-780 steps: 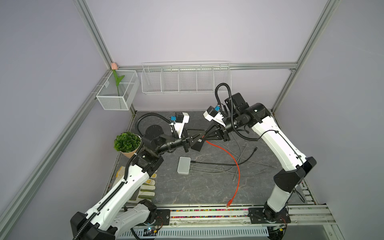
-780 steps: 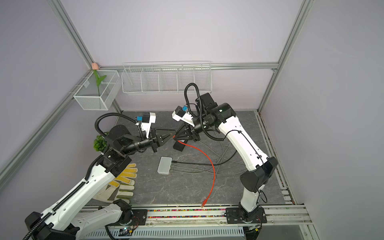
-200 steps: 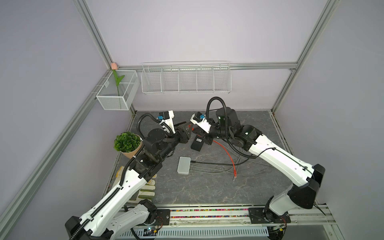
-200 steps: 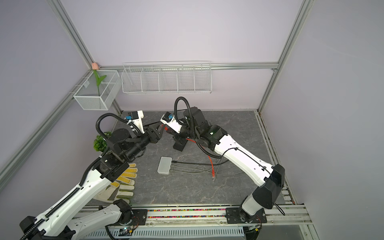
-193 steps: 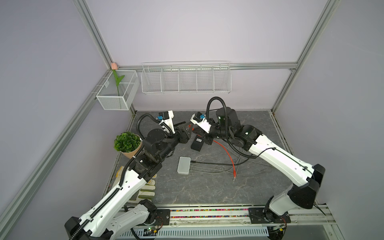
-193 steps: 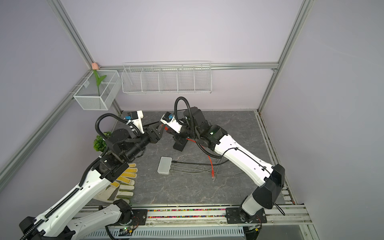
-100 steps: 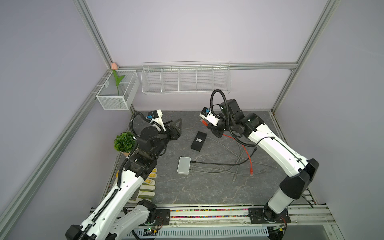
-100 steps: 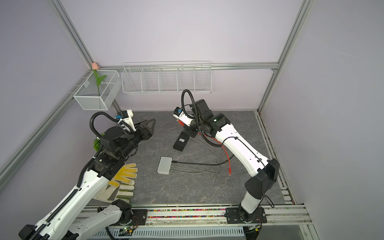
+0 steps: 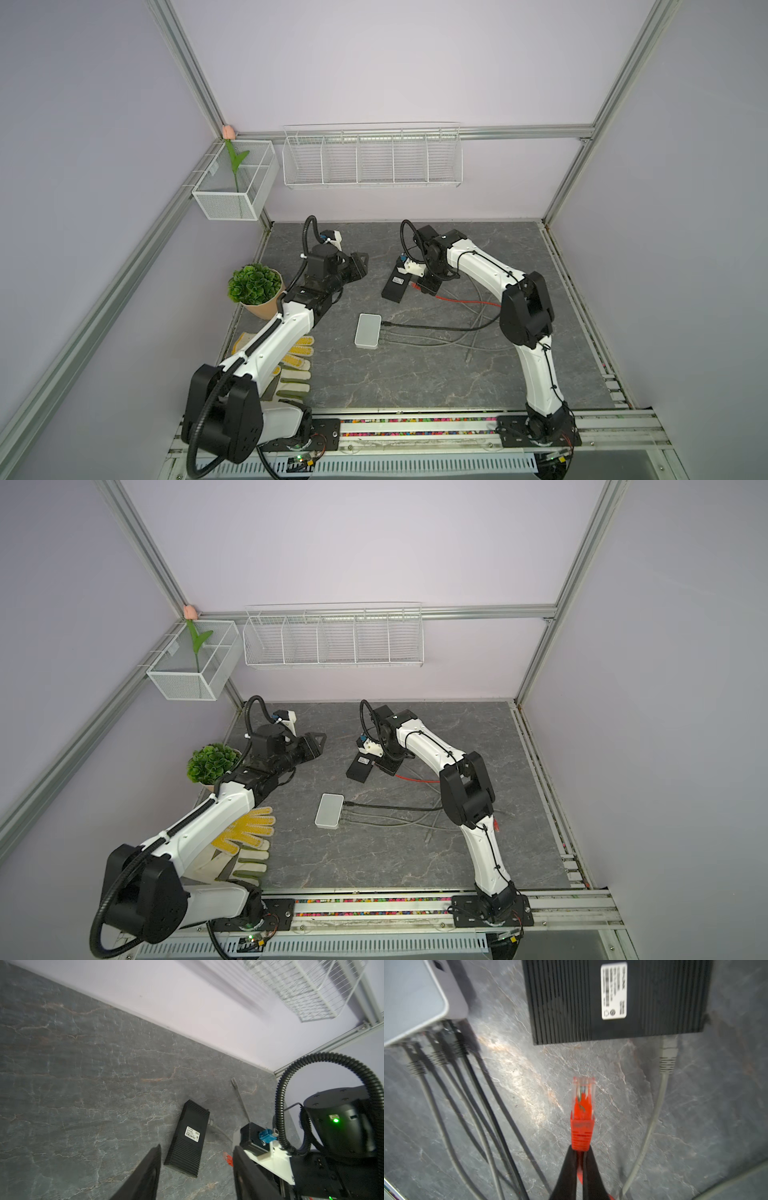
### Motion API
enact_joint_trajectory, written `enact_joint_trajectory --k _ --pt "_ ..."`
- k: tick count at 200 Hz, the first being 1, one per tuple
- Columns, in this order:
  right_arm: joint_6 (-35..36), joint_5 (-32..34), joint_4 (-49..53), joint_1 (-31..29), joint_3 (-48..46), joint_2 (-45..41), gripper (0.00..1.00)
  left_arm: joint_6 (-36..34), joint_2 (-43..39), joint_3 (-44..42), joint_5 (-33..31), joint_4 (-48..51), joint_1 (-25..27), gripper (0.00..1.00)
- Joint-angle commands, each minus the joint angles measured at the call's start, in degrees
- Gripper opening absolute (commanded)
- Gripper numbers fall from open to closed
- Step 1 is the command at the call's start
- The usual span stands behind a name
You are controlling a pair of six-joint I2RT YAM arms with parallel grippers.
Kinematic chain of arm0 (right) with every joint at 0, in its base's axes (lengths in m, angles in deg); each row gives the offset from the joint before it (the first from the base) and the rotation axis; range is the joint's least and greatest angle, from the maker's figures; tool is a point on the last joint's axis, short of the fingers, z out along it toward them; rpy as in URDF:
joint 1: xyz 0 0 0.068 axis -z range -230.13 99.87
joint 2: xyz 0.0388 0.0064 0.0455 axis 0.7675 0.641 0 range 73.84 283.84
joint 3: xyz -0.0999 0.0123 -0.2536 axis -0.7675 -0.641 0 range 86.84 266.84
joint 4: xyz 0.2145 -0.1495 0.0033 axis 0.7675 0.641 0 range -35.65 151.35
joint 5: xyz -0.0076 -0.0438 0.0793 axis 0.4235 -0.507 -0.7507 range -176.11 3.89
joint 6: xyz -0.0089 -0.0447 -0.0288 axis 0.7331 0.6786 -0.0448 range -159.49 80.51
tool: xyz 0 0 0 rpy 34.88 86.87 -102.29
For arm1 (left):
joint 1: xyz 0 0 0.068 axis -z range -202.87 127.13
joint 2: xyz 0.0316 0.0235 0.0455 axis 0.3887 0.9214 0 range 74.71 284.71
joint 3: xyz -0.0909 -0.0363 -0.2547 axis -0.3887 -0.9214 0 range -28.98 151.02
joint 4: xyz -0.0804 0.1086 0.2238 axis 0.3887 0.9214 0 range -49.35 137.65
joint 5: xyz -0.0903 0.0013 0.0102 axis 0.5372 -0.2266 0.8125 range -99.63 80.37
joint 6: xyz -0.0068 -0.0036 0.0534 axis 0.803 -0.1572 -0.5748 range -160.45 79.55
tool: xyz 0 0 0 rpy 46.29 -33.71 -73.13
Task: Insert the plug into the switch port
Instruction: 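Lower red plug toward switch box while left gripper grasps and lifts box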
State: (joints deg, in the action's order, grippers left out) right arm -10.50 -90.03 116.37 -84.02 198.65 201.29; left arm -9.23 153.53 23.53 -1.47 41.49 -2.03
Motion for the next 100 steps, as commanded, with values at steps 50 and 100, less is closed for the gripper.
enact_joint_trajectory --k 50,100 --pt "0.19 0.28 0.56 -0.17 2.15 3.38 0.07 -2.31 14.74 4.91 9.04 -2.48 0.75 0.50" --pt "1.31 0.25 3.67 1.30 7.72 7.85 0.07 -4.15 22.75 10.11 8.99 -0.08 1.72 0.51"
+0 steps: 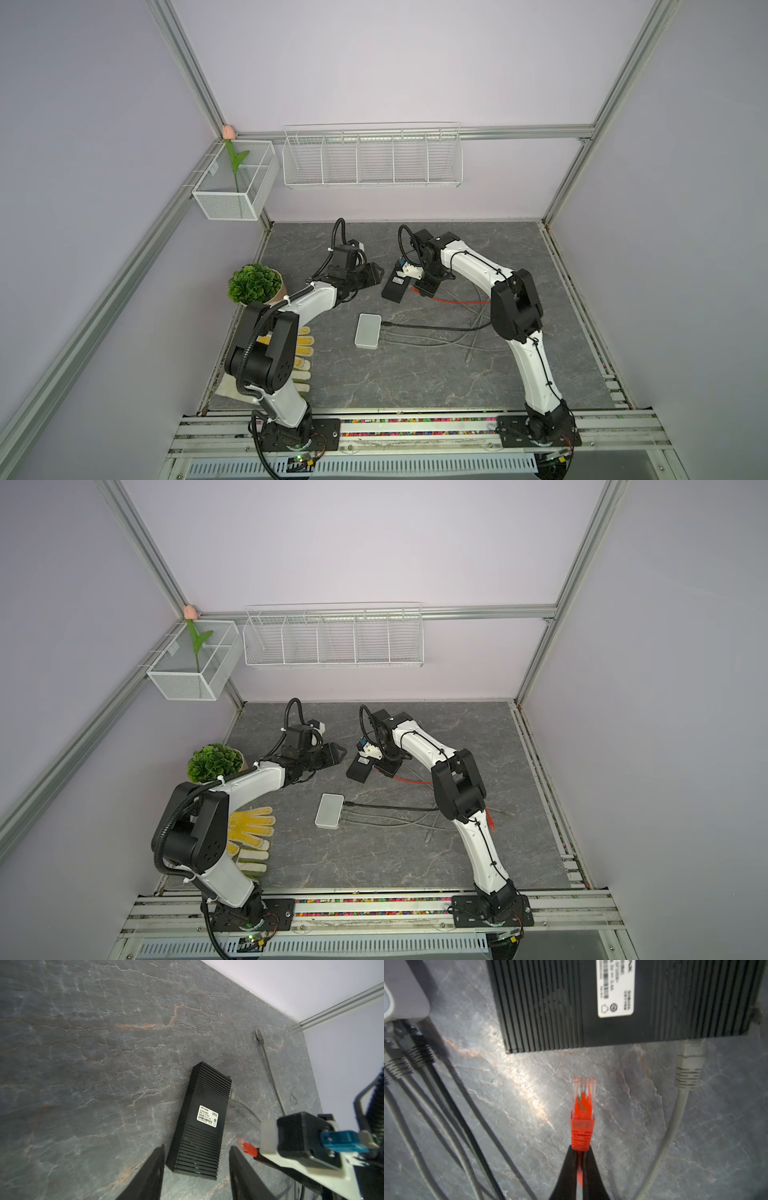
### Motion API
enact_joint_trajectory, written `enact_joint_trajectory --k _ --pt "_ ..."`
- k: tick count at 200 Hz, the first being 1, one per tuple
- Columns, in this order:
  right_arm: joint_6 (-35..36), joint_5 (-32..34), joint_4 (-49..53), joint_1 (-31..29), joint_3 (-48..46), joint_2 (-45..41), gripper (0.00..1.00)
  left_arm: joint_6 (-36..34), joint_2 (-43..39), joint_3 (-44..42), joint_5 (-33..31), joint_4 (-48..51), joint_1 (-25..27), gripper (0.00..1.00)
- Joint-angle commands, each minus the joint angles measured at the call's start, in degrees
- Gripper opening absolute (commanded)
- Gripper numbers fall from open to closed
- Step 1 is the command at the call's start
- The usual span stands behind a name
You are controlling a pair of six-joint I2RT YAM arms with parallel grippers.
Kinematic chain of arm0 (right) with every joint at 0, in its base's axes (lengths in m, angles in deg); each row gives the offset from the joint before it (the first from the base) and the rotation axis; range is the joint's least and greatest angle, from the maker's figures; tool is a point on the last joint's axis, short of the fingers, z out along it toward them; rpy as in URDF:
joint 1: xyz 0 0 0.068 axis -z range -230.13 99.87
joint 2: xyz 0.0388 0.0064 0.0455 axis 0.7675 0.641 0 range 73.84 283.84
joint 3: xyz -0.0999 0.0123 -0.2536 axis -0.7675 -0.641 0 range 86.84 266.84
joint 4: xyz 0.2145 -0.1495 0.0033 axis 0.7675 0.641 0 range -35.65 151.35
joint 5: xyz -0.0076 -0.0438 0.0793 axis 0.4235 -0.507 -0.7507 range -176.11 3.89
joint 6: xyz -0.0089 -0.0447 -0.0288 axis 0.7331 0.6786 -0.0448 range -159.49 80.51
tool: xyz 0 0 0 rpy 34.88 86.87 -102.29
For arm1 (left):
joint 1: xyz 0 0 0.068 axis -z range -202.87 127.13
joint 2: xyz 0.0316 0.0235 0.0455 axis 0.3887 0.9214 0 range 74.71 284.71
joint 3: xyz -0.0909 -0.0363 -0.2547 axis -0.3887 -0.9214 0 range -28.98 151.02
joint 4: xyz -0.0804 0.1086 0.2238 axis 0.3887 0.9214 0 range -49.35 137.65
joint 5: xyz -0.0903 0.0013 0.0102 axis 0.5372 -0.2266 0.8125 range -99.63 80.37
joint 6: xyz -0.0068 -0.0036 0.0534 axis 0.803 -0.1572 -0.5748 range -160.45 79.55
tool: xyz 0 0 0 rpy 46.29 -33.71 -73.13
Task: Insert the plug into the switch port
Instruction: 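Lower red plug toward switch box while left gripper grasps and lifts box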
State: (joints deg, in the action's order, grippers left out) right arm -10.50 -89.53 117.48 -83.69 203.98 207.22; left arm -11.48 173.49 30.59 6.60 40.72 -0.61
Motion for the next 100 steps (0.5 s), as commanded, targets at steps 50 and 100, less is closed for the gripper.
enact_joint_trajectory --k 50,100 --pt "1.47 0.07 2.80 1.93 4.48 4.64 0.07 -2.68 8.68 7.36 1.26 1.81 1.20 0.50" --pt "1.41 -0.15 2.25 2.28 6.55 6.66 0.07 -3.90 12.49 11.55 1.29 4.63 1.73 0.49"
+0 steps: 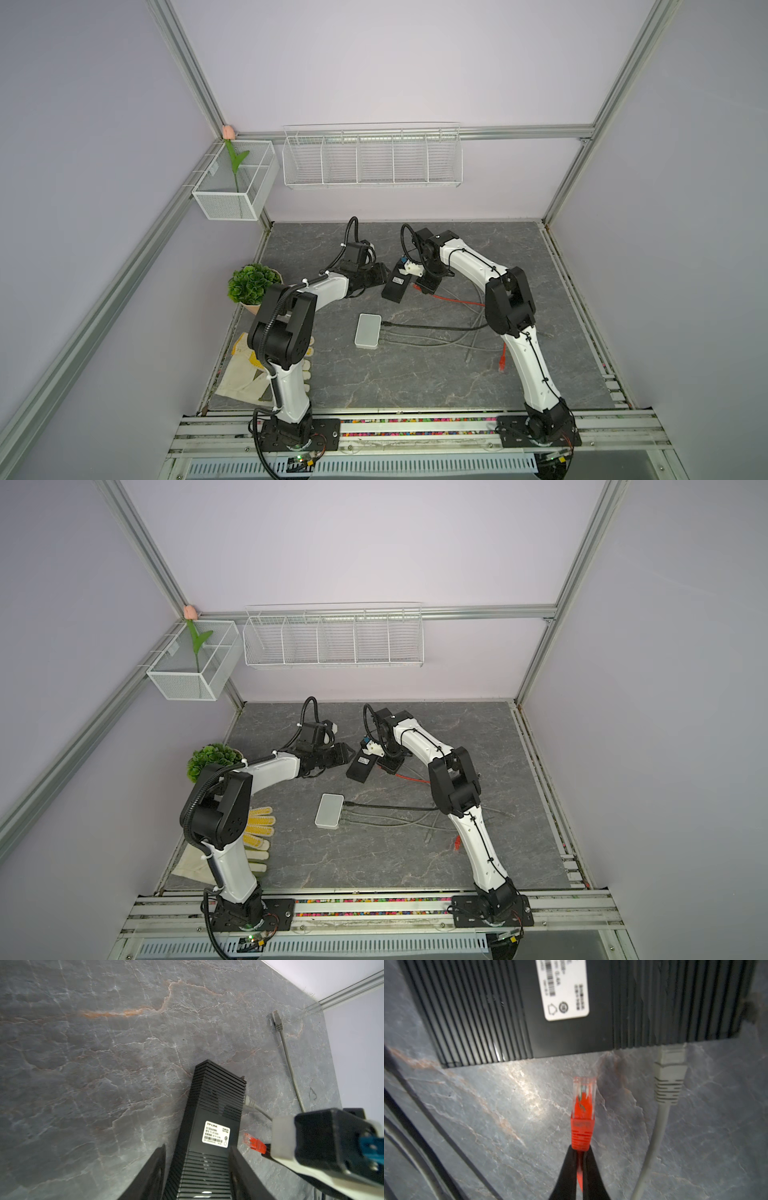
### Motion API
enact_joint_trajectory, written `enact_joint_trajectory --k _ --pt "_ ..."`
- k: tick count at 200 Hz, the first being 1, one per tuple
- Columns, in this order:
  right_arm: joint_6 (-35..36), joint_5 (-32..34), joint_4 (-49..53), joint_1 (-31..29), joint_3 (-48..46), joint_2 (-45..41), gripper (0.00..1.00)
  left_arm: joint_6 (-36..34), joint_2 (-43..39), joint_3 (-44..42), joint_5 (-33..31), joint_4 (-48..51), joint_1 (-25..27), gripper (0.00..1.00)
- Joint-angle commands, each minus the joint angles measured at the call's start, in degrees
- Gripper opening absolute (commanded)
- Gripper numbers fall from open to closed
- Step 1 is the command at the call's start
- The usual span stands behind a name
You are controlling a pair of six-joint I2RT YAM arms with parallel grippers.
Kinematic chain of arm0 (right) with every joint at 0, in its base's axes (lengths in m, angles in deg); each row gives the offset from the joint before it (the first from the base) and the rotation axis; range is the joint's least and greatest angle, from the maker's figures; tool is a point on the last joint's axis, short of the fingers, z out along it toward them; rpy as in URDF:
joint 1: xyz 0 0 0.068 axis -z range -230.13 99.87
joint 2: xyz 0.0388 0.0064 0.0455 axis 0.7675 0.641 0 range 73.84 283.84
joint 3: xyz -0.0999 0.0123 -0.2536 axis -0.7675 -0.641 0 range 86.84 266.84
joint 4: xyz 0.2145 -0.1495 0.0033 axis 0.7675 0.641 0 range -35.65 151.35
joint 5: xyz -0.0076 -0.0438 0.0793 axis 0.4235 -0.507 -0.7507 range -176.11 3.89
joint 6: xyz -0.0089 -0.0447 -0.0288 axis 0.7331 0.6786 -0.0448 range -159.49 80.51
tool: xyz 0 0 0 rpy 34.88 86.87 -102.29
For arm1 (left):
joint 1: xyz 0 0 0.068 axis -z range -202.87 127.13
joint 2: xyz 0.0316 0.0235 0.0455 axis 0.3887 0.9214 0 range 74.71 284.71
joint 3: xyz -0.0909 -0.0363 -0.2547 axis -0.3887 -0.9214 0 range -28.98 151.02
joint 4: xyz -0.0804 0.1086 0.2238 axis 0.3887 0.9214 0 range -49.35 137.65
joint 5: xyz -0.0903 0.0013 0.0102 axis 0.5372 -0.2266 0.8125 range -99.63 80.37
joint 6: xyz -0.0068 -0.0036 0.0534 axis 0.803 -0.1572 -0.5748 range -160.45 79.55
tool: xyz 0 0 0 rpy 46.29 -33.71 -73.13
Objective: Insert the plug into the switch port
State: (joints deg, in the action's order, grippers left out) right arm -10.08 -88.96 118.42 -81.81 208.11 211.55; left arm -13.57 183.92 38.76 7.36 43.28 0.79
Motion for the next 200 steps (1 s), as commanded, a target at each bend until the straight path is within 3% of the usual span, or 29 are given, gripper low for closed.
enact_joint_trajectory --k 1,200 --pt "1.00 -0.69 1.40 0.40 2.54 2.40 0.07 -1.86 2.15 3.50 0.51 2.18 0.33 0.49" --pt "2.39 -3.99 4.04 -0.80 6.95 5.11 0.08 -3.54 10.70 10.92 0.02 5.09 1.54 0.45"
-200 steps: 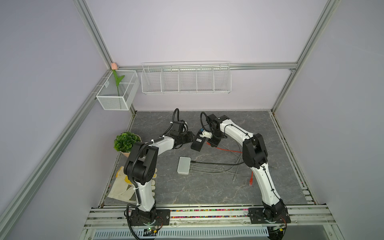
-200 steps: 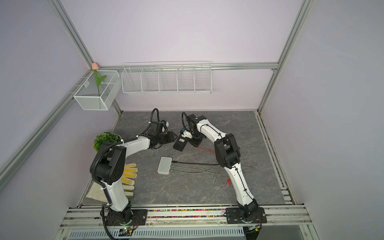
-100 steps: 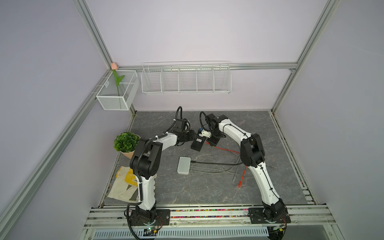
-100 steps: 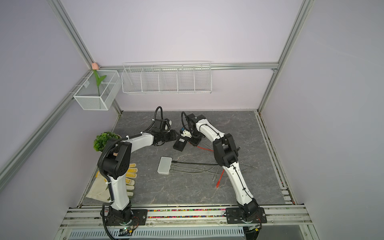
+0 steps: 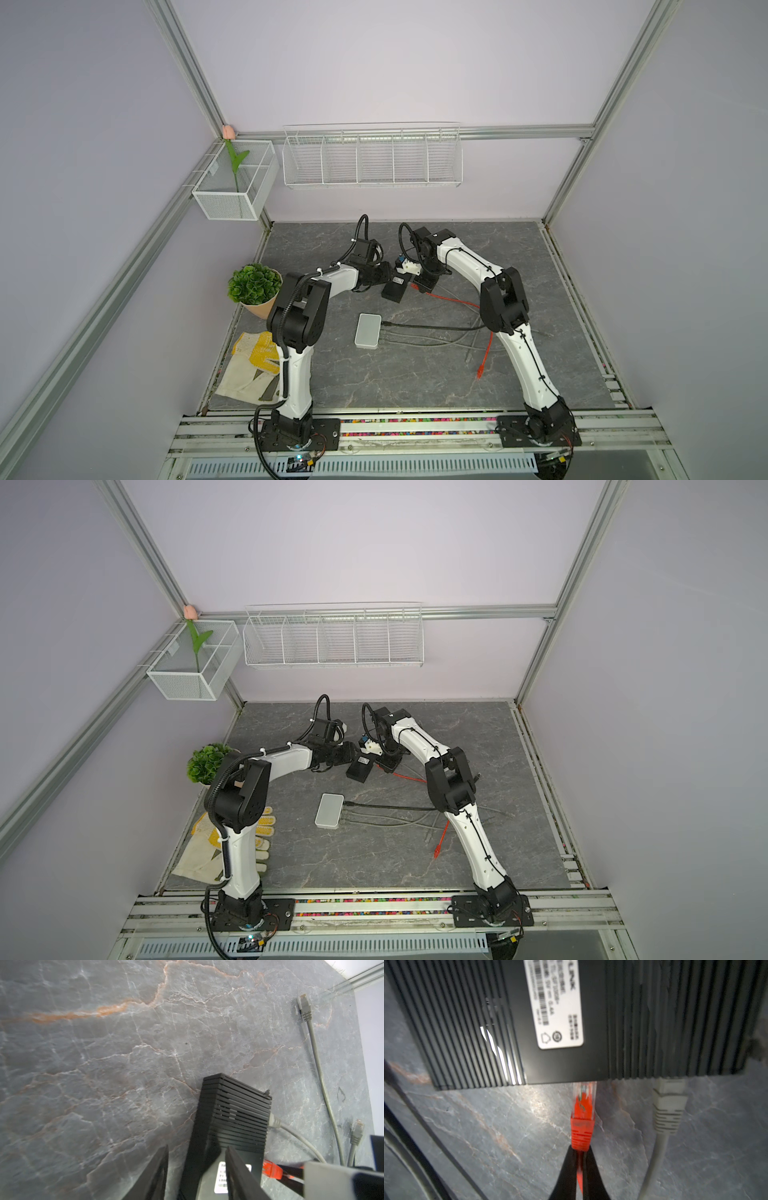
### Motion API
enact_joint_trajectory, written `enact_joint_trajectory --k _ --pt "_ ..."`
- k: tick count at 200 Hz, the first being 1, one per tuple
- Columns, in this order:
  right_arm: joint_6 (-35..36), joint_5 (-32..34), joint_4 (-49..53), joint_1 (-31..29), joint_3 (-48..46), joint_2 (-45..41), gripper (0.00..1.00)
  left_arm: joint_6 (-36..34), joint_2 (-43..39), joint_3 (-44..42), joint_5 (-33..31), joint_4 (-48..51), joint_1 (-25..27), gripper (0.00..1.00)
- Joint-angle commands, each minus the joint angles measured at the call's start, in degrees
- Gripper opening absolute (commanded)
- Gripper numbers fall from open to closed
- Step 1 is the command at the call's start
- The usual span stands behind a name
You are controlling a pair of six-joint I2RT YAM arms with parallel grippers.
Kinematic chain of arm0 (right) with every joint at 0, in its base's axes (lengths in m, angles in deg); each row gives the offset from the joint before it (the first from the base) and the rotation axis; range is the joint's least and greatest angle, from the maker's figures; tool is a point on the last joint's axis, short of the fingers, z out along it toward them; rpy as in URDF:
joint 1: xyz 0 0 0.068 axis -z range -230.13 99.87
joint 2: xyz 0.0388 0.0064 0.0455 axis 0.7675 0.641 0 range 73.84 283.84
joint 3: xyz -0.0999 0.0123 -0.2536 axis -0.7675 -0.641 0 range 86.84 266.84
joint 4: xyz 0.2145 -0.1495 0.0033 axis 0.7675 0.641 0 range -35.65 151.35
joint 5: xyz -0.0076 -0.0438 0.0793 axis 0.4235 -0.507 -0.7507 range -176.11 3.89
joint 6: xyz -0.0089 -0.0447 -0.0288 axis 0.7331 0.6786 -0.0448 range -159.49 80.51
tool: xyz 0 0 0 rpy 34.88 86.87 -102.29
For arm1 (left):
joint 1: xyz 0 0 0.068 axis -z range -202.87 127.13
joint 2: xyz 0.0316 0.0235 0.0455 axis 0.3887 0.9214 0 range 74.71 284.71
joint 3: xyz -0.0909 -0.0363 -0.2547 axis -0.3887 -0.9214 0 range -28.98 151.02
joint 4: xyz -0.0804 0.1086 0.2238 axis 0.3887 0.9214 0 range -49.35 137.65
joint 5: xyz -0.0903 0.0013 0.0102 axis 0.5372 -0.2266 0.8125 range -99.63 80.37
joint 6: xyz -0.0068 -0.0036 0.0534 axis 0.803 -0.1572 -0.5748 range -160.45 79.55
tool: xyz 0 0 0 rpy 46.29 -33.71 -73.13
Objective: Insert the plug into the switch port
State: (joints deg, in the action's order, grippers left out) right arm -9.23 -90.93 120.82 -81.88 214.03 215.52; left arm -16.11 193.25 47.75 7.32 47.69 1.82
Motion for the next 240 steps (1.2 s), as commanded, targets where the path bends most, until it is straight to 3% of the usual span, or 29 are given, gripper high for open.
enact_joint_trajectory --k 1,240 --pt "1.50 -1.98 1.64 -0.75 0.99 1.18 0.08 -1.07 1.35 1.93 0.04 0.68 0.57 0.45" --pt "-1.17 -0.09 0.31 0.12 3.49 2.30 0.07 -3.15 3.55 2.93 1.84 1.91 1.45 0.38"
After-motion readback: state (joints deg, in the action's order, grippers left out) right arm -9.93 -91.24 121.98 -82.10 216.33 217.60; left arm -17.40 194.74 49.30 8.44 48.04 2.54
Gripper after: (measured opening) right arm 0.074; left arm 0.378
